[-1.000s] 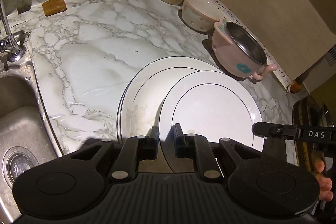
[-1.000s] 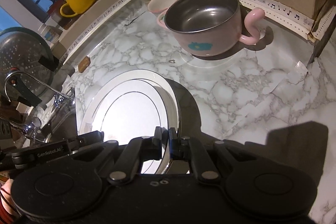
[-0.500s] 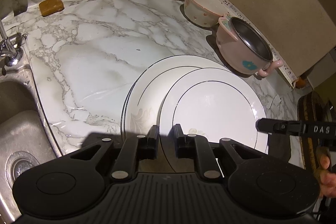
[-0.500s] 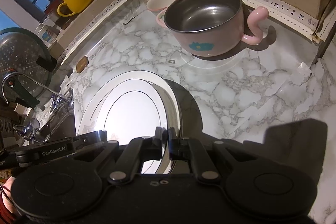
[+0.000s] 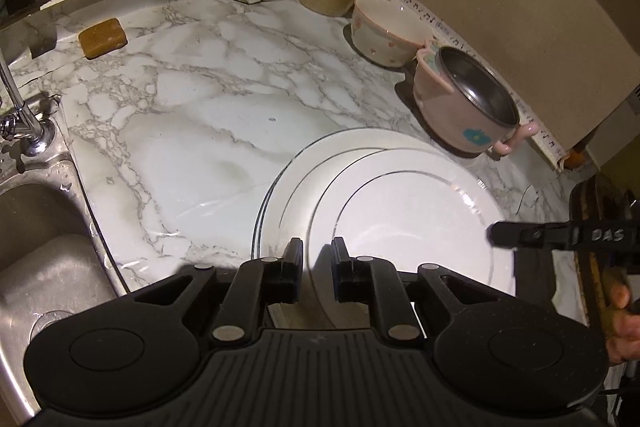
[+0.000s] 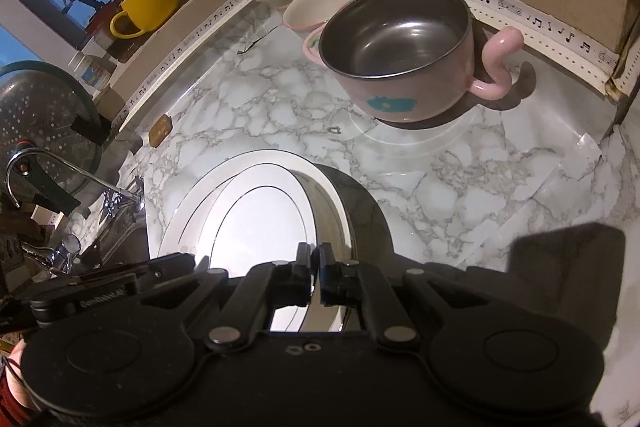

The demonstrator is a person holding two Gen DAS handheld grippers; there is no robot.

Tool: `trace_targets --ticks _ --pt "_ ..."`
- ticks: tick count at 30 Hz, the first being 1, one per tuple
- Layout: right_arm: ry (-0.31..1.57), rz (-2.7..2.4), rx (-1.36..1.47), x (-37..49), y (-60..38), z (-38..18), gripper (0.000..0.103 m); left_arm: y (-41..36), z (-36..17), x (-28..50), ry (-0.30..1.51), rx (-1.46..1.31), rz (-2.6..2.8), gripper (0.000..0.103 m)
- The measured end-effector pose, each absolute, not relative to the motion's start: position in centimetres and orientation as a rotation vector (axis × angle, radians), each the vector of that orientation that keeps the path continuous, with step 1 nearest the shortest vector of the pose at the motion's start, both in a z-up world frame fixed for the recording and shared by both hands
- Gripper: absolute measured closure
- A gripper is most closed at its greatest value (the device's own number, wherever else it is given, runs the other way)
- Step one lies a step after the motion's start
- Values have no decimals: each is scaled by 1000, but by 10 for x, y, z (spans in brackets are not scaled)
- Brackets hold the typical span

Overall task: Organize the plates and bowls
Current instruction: 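Lower the small white plate onto the stacked plates with both grippers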

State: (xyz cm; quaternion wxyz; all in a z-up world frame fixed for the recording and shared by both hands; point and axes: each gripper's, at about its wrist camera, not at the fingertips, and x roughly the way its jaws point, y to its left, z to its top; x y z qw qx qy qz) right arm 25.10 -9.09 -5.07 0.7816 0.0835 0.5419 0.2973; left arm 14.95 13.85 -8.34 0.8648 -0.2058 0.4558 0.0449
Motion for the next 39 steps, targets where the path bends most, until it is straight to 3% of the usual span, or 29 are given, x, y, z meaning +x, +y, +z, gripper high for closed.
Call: trace_targets --ticks 39 --pt "1137 649 -222 231 -41 -55 92 109 -80 143 989 -358 43 89"
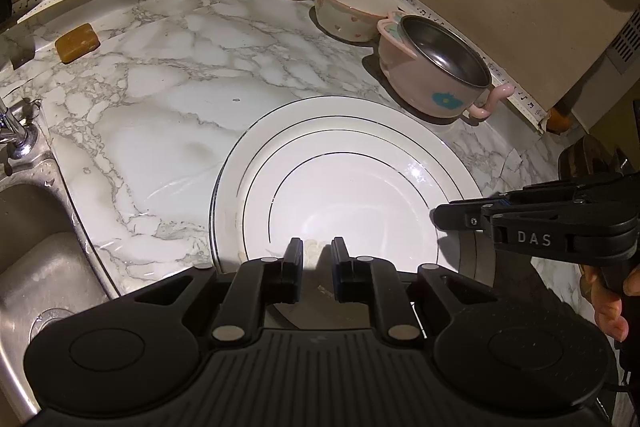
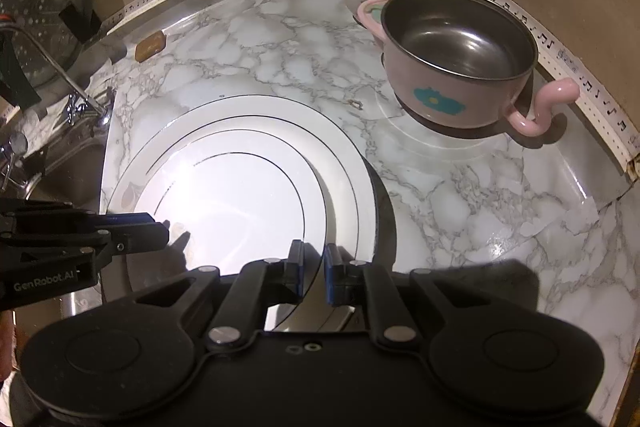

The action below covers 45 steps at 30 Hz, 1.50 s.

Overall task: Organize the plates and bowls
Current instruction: 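Lower the small white plate onto the stacked plates with both grippers, then open both grippers to release the small white plate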

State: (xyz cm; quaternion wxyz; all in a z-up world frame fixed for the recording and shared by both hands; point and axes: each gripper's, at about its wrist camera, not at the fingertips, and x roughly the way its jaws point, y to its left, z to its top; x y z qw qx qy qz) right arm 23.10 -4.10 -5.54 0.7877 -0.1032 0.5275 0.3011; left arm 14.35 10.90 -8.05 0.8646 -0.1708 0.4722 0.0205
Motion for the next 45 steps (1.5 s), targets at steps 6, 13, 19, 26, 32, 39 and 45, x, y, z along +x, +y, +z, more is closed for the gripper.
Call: trace_targets --ticks 6,13,19,26,32,39,45 --pt "1111 637 -301 226 -33 -54 93 108 -79 142 991 -350 42 89" --pt "1119 627 -309 227 -30 -54 92 106 -77 138 986 -339 44 89" --pt "1102 640 -292 221 -33 -47 87 104 -73 135 974 -328 47 89" --pt "1068 646 -256 209 -41 -34 83 97 -64 130 959 -299 38 89" --pt "1033 640 -228 197 -51 -22 78 89 -55 123 935 -264 35 88" --pt "991 627 -201 183 -63 -10 69 85 -44 116 895 -241 39 50" --pt "965 607 -167 176 -77 -3 59 83 -39 114 881 -233 38 47"
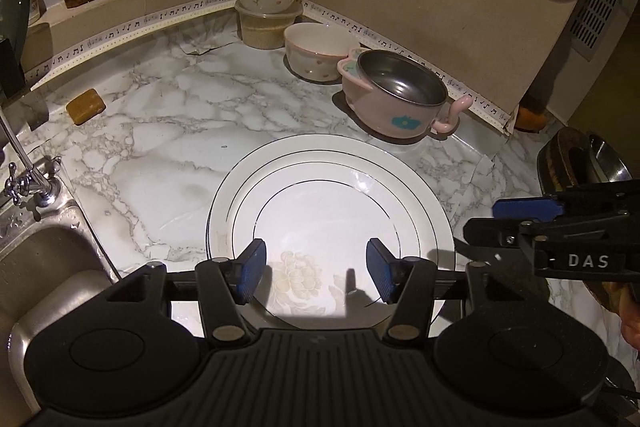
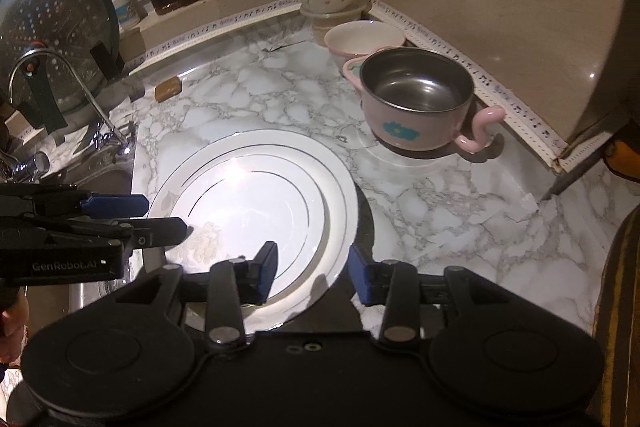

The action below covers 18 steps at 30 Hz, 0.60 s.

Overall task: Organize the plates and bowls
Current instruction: 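Open both grippers to release the small white plate, then move both grippers to the rim of the pink handled pot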

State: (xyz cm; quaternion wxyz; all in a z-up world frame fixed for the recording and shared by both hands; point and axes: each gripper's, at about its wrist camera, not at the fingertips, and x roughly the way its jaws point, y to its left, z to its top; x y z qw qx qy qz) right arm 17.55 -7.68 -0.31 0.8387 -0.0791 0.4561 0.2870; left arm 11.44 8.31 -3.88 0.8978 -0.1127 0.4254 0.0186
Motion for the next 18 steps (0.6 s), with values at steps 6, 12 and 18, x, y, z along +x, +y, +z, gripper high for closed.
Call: trace_targets --ticks 6,12,18 --pt "946 582 -139 174 -88 0 42 82 -37 116 873 -223 51 39" --pt "933 561 -107 174 -100 2 28 78 -35 122 860 -207 72 24" --pt "906 538 -110 177 -109 2 12 80 -40 134 884 -179 109 23"
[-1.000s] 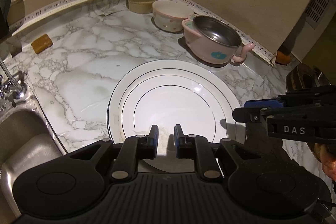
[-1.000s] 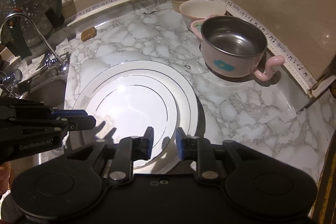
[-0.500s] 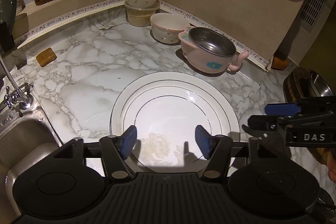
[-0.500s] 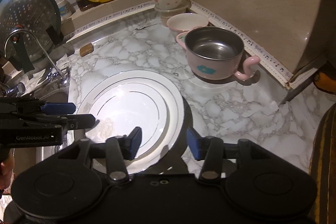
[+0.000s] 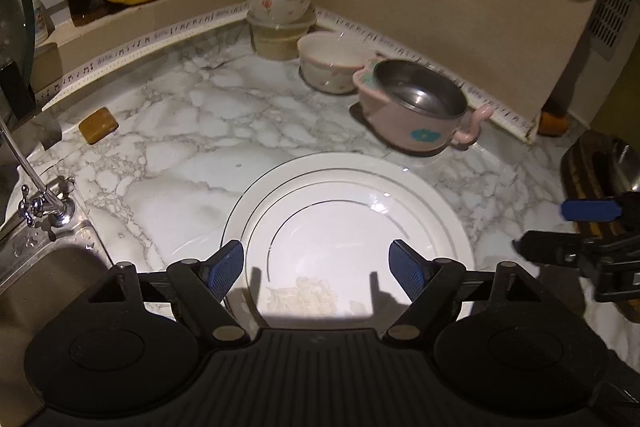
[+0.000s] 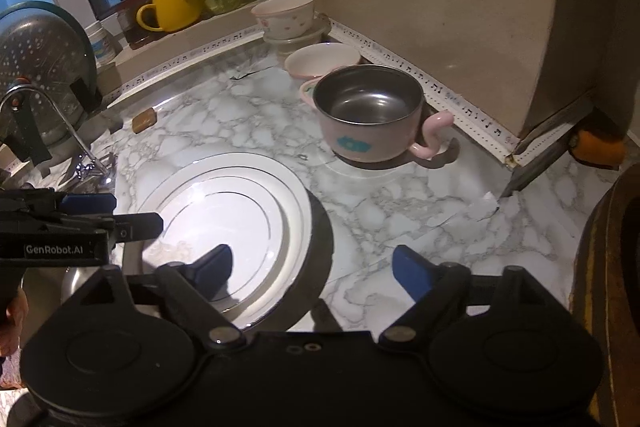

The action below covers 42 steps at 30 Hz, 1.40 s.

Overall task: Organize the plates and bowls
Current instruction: 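Move both grippers to the rim of the pink handled pot, then close both grippers on the pink pot rim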

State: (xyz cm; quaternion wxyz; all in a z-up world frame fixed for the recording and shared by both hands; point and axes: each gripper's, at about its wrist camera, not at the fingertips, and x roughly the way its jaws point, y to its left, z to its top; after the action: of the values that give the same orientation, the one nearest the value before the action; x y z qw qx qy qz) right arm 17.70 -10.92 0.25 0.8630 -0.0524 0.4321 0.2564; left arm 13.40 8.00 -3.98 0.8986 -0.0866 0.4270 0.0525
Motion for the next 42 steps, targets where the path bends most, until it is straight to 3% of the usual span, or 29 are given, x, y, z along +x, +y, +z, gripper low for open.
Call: trace_targets --ticks 31,42 --pt "883 429 -39 261 -129 8 10 66 -20 258 830 -184 3 22" --pt "904 397 -38 309 -109 5 22 73 -37 324 875 -241 12 22"
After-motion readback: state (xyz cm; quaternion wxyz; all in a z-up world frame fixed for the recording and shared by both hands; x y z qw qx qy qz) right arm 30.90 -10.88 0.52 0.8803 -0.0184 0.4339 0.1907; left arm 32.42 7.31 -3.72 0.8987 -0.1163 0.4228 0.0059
